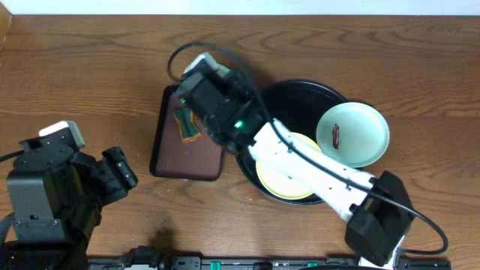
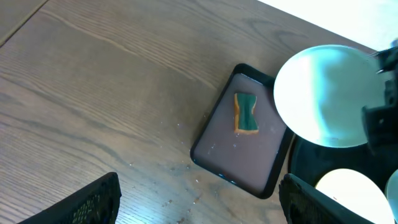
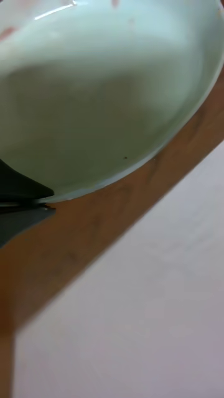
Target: Clean dirty plates on tray and stack at the side
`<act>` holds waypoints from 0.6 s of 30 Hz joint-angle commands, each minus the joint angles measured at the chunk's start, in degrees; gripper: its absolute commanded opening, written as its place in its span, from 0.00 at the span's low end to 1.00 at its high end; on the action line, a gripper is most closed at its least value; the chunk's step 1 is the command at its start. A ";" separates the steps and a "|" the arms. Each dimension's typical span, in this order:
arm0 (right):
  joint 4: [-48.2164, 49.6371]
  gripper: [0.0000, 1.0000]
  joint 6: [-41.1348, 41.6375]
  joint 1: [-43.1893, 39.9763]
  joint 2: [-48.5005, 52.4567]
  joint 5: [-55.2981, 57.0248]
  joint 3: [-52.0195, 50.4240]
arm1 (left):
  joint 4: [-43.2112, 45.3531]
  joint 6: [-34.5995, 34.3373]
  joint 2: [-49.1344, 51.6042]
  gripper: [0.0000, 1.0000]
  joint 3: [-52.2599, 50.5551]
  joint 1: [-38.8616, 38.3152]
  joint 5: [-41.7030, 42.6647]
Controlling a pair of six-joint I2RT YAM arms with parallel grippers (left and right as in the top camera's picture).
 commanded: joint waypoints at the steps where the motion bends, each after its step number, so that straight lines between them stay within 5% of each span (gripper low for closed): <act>1: 0.46 0.01 8.81 -2.95 -0.94 -12.50 0.96 | -0.07 -1.07 1.03 0.82 0.24 0.24 -0.74; 11: 0.66 0.01 9.99 -4.20 -0.94 -12.76 0.96 | -0.07 -1.07 2.93 0.82 0.24 0.26 -0.72; 18: 9.44 0.01 -12.28 -0.81 -0.94 1.60 0.96 | -0.09 -1.05 3.26 0.82 0.24 0.26 -0.72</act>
